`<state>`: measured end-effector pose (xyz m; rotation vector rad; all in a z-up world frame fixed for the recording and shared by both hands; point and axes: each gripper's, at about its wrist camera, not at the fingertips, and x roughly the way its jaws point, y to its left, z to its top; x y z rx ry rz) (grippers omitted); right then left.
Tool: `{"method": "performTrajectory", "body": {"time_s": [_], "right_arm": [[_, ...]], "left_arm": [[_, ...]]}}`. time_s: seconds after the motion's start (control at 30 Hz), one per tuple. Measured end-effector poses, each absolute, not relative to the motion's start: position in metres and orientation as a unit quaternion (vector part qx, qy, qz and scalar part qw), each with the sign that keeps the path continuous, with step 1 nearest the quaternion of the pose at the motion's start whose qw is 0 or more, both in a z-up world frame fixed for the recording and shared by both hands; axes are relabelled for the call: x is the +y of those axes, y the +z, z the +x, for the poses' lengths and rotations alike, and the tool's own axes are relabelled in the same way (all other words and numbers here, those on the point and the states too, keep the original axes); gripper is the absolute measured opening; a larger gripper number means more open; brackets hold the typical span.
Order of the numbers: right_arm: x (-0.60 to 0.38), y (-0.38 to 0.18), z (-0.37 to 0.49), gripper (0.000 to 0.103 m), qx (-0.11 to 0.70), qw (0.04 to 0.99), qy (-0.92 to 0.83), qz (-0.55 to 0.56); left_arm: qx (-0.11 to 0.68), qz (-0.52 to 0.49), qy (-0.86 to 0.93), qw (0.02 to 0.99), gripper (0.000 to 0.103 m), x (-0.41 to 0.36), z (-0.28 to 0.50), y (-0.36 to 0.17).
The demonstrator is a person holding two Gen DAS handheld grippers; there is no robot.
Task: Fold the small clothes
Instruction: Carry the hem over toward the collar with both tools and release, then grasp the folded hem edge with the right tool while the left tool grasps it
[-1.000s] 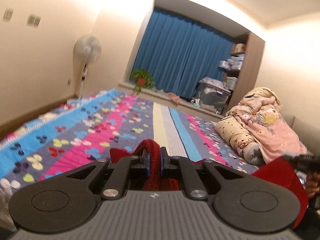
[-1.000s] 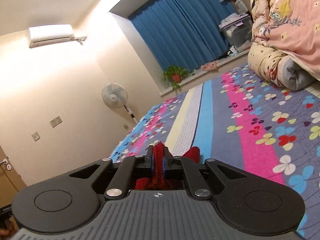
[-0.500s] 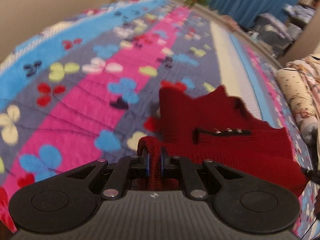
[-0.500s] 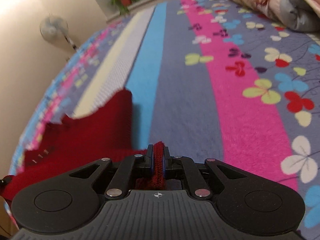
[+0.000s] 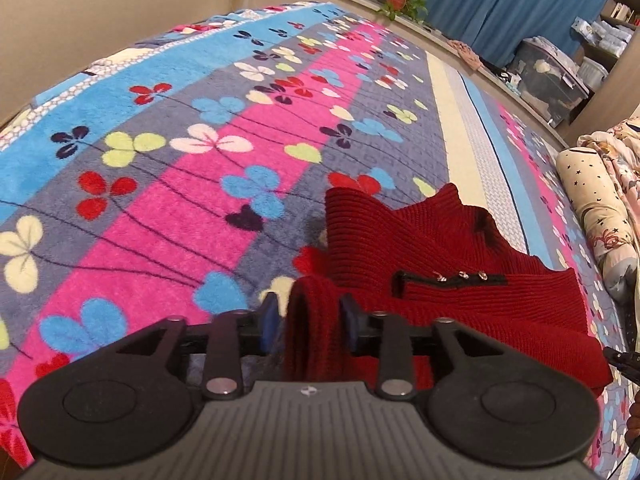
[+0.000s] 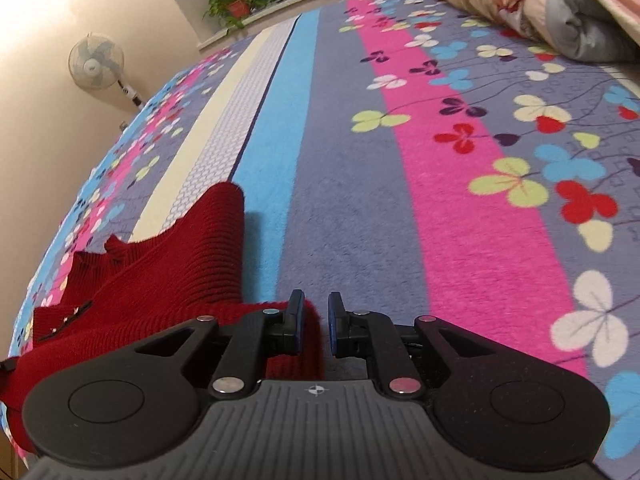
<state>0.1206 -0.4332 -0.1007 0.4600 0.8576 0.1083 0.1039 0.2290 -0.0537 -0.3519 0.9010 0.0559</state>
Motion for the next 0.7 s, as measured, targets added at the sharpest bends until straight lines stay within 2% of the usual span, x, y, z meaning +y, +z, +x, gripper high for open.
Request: {"method": "performTrajectory", "body": {"time_s": [0.03,0.13,0.37,0.57,0.7], "right_arm": [[-0.437,-0.1,0.118,0.013,0.41,0.884,0.048,0.219],[-0.446,-0.098,0.11,0.013,0.408,0.89,0.037,0.201],[-0.455,-0.1,0.091,0.014,0.408,0.896,0.048,0.169],[-0.439,-0.106,0.084,0.015,0.431,0.889,0.098,0.12],[-0.417,-0.11,0.085,0.02,0.451,0.878,0.14,0.081]], "left_arm": [[0.432,-0.168,0.028,0.886,0.051,0.232,0.101,-0.053],[0.424,-0.168,0.033,0.889,0.061,0.243,0.09,-0.05],[0.412,-0.177,0.062,0.892,0.061,0.273,0.072,-0.045],[0.496,-0.077,0.06,0.863,0.061,0.26,0.077,-0.066],[0.468,-0.064,0.001,0.881,0.061,0.242,0.072,-0.054]]}}
